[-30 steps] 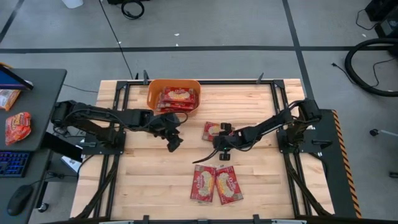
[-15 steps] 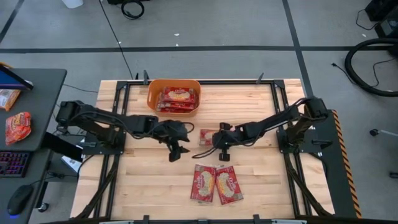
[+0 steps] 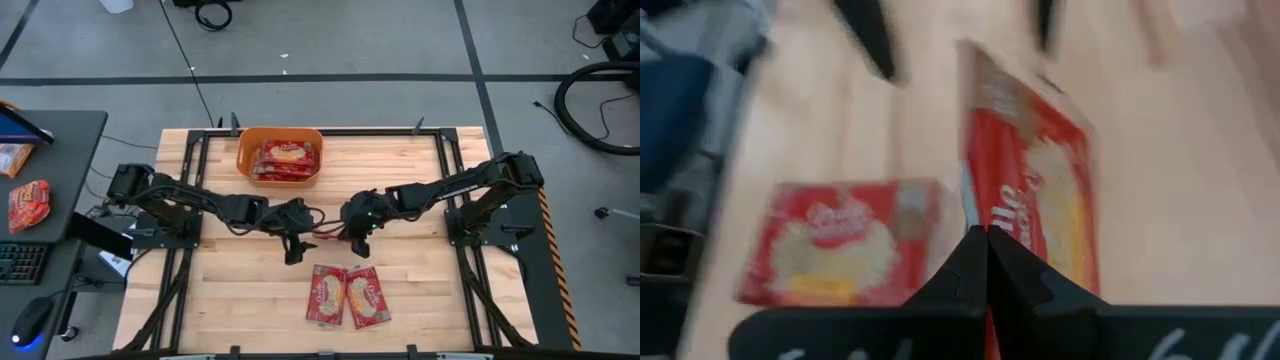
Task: Sort popcorn bags into baskets
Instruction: Put the red popcorn bag into the orange bin
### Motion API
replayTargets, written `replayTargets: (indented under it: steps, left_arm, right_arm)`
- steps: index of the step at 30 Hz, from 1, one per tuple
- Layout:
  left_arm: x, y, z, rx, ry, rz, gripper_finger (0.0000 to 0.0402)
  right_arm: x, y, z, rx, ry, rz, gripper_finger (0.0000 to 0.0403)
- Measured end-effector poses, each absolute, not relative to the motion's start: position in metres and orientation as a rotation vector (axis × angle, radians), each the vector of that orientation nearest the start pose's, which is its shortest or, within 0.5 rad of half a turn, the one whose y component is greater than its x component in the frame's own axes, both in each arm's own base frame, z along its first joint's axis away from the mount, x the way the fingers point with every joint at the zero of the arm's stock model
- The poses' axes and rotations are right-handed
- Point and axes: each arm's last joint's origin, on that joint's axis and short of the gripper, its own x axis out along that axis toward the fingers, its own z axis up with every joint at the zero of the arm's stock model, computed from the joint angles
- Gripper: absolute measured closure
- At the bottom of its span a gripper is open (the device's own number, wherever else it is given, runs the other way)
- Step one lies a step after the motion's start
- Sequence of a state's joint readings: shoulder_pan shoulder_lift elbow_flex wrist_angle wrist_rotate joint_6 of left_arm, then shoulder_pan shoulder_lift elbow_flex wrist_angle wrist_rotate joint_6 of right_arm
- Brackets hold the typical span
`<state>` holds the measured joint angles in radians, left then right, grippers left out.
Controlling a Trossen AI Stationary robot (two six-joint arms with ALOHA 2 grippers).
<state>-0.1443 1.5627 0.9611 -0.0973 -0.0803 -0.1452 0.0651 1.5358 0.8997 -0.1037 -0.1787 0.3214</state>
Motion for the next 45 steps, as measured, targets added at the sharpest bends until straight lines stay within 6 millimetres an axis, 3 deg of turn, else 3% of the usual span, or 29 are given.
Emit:
replayTargets:
  steps: [7, 11, 15, 23, 34, 40, 45]
  left_arm:
    - [0.323, -0.044, 0.219, -0.064, 0.716, -0.025, 0.0123]
    - [0.319, -0.044, 0.219, -0.069, 0.744, -0.039, 0.0147]
    - [0.316, -0.045, 0.223, -0.097, 0.751, -0.061, 0.0207]
    - [0.301, -0.043, 0.244, -0.11, 0.727, -0.074, 0.0375]
    - [0.28, -0.027, 0.259, 0.039, 0.755, 0.061, 0.0374]
    - [0.256, 0.0, 0.293, 0.127, 0.641, 0.144, 0.0377]
    - [0.234, 0.03, 0.311, 0.186, 0.606, 0.228, 0.0372]
  right_arm:
    - [0.32, 0.025, 0.22, 0.404, 0.643, 0.204, 0.0396]
    - [0.324, 0.027, 0.229, 0.422, 0.555, 0.284, 0.0396]
    - [0.325, 0.028, 0.234, 0.422, 0.51, 0.305, 0.0396]
    - [0.326, 0.021, 0.237, 0.527, 0.496, 0.241, 0.0384]
    - [0.302, -0.008, 0.278, 0.556, 0.349, 0.129, 0.028]
    - [0.285, -0.016, 0.295, 0.52, 0.308, 0.023, 0.0249]
    - [0.277, -0.016, 0.296, 0.501, 0.345, -0.031, 0.0249]
